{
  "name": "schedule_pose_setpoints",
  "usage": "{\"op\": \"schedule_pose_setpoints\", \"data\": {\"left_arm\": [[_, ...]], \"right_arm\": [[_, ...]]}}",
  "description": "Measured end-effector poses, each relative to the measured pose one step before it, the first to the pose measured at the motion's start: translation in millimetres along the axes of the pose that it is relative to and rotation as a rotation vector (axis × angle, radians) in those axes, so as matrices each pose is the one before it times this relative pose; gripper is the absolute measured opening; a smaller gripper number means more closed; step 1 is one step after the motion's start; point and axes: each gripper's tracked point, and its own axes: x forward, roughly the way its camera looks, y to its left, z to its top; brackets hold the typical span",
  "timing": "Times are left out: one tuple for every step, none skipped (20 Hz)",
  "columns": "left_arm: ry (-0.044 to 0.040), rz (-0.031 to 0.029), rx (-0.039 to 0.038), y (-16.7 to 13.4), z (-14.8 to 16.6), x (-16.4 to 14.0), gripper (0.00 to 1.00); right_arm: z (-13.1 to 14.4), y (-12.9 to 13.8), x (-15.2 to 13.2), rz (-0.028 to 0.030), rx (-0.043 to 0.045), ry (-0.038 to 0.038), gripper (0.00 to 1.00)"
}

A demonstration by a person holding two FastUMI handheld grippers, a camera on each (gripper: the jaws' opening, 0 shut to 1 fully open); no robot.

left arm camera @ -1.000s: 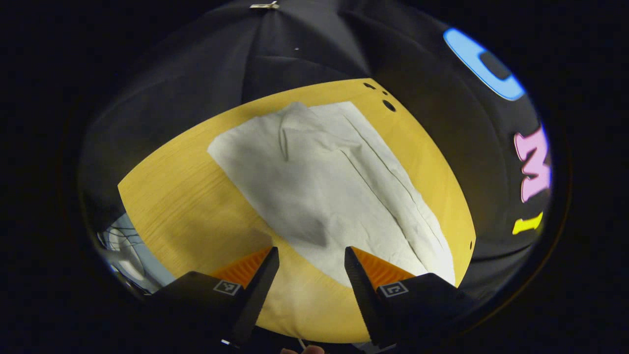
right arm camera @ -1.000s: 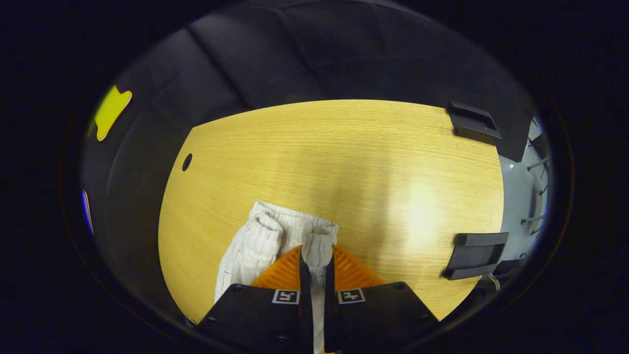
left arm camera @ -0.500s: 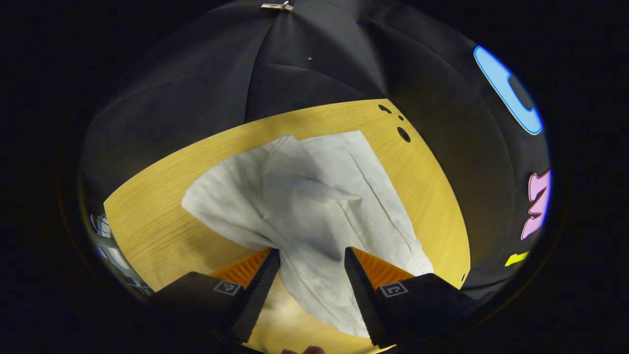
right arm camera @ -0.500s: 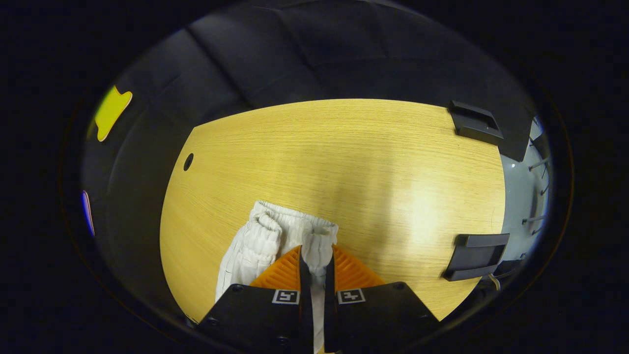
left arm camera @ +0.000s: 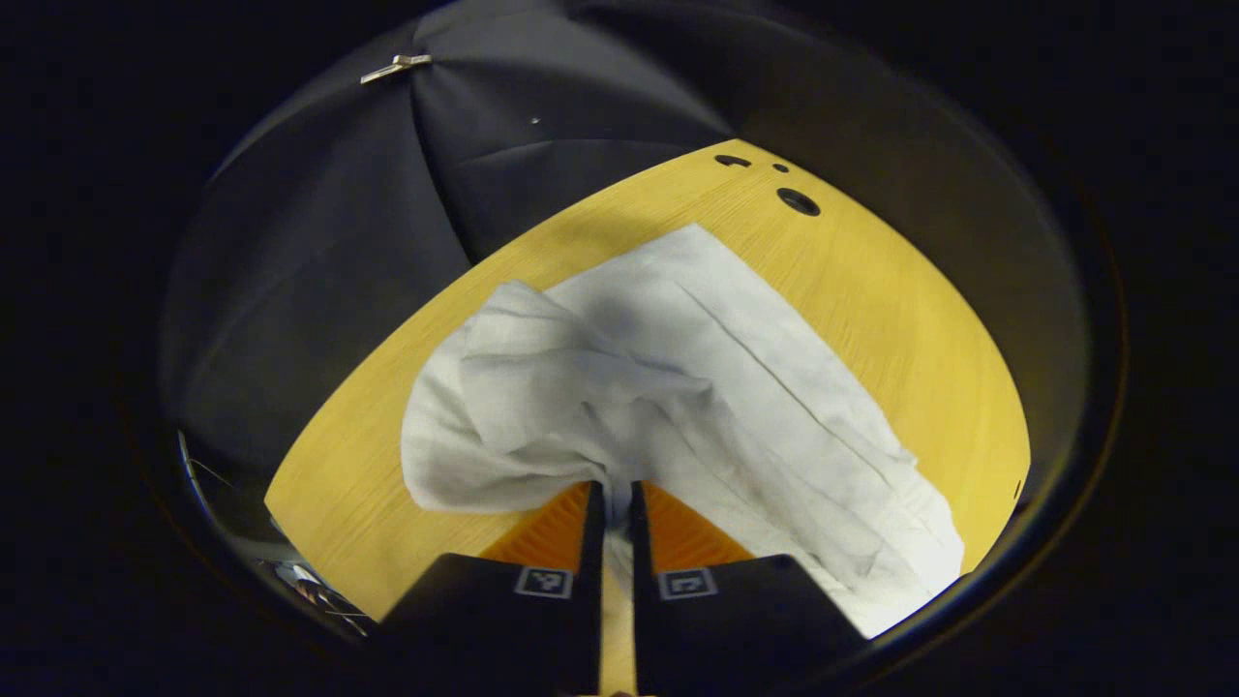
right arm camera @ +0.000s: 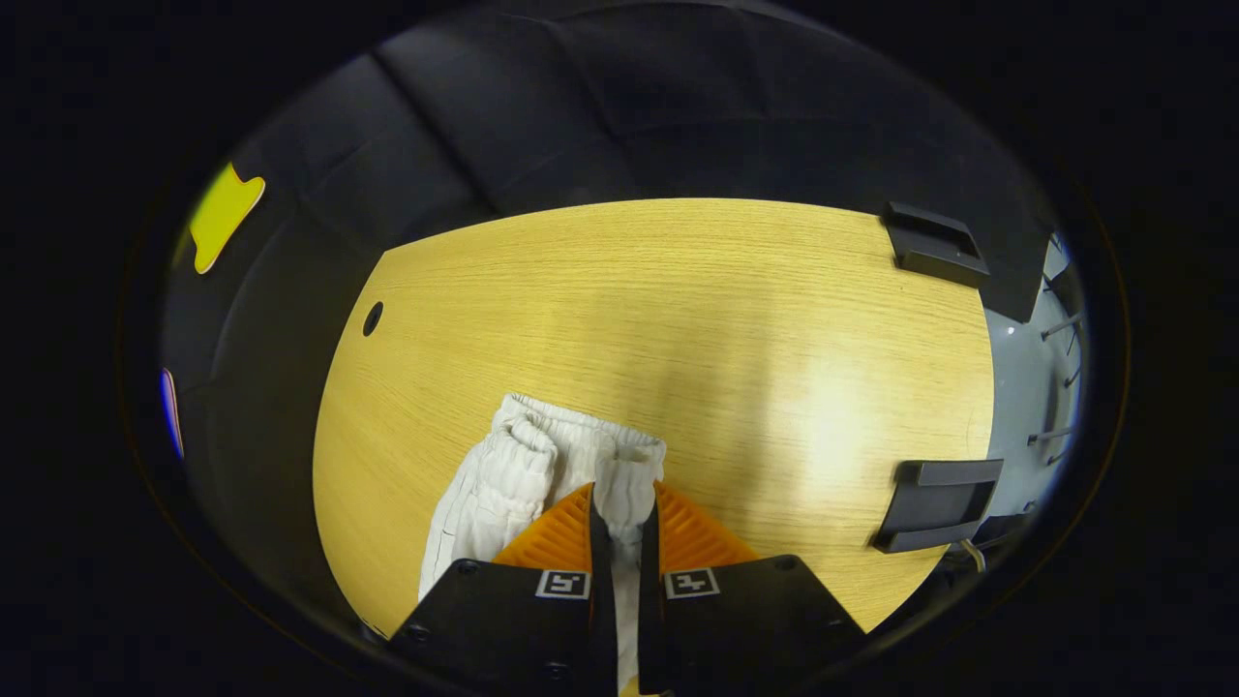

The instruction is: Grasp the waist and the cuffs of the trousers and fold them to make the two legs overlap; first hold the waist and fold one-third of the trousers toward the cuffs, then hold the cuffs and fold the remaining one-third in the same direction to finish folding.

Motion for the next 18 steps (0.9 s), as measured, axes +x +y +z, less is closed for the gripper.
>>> {"op": "schedule_pose_setpoints", "data": {"left_arm": [[-0.00202, -0.01825, -0.03103, 1.81, 0.39, -2.19, 0.12], [-0.0074, -0.02059, -0.04456, 0.12, 0.03, -1.83, 0.1], [-0.00686, -0.02175, -0.05181, 0.5, -0.31, 1.39, 0.08], [-0.00716, -0.02981, -0.05129, -0.75, 1.5, 0.75, 0.08], [0.00048, -0.03103, -0.04992, 0.19, -2.41, -0.52, 0.08], [0.00348, -0.02563, -0.03882, 0.62, -0.21, -0.8, 0.08], [0.00211, -0.01708, -0.02656, 0.3, -0.09, -0.13, 0.08], [-0.00113, -0.01139, -0.01174, -0.11, -0.29, 1.83, 0.08], [-0.00318, -0.00786, -0.00321, 0.92, -0.75, 1.07, 0.08], [-0.00305, -0.00533, 0.00133, -0.16, -0.54, 1.93, 0.07], [0.00178, -0.00898, 0.00765, -0.38, -1.4, -0.29, 0.07], [0.00121, -0.00605, 0.00663, -0.39, 0.63, 1.04, 0.08], [0.0019, -0.00541, -0.00368, -0.45, -1.82, 0.4, 0.08], [0.00134, -0.00522, -0.01547, -1.44, 0.6, 0.99, 0.07], [0.00166, -0.00943, -0.01549, -1.22, -1.02, 0.26, 0.08], [-0.00078, -0.00548, -0.00739, -1.15, 0.18, -0.84, 0.07], [-0.00283, -0.00299, -0.00062, 0.62, -0.43, 0.7, 0.07], [-0.00309, -0.00124, 0.00133, -0.02, -0.01, 0.7, 0.08]], "right_arm": [[0.13, -0.18, 0.22, 0.002, 0.00275, 0.00126, 0.13], [0.15, 0.18, -0.15, 0.00211, -0.00009, 0.00039, 0.13], [0.0, -0.15, -0.06, 0.00391, -0.00362, -0.00233, 0.13], [0.29, -0.27, -0.52, 0.00815, -0.00421, -0.00978, 0.13], [0.27, 0.21, -0.49, 0.01267, 0.0038, -0.00782, 0.13], [0.04, 0.24, -0.91, 0.01755, 0.00538, -0.00558, 0.13], [0.45, -0.44, -1.54, 0.02207, 0.00183, -0.0083, 0.13], [1.05, 0.13, -1.2, 0.02109, -0.00884, -0.01051, 0.13], [1.76, 1.29, -3.72, 0.02492, -0.00399, -0.01903, 0.13], [2.08, 4.68, -4.86, 0.03616, 0.00078, -0.01999, 0.13], [1.51, 8.86, -5.44, 0.06109, -0.00201, -0.01681, 0.13], [3.46, 12.43, -6.64, 0.06395, -0.01396, -0.01591, 0.13], [3.15, 11.67, -5.11, 0.04691, -0.0314, -0.0157, 0.13], [4.9, 11.96, -4.89, 0.03663, -0.03028, -0.01144, 0.13], [0.92, 8.64, -7.03, 0.03721, -0.02878, -0.01304, 0.13], [0.65, 5.73, -6.64, 0.02584, -0.03324, -0.01204, 0.13], [0.67, 11.31, -6.18, 0.02059, -0.03455, -0.01021, 0.13], [-1.0, 11.18, -5.21, 0.02255, -0.04655, -0.01174, 0.13]]}}
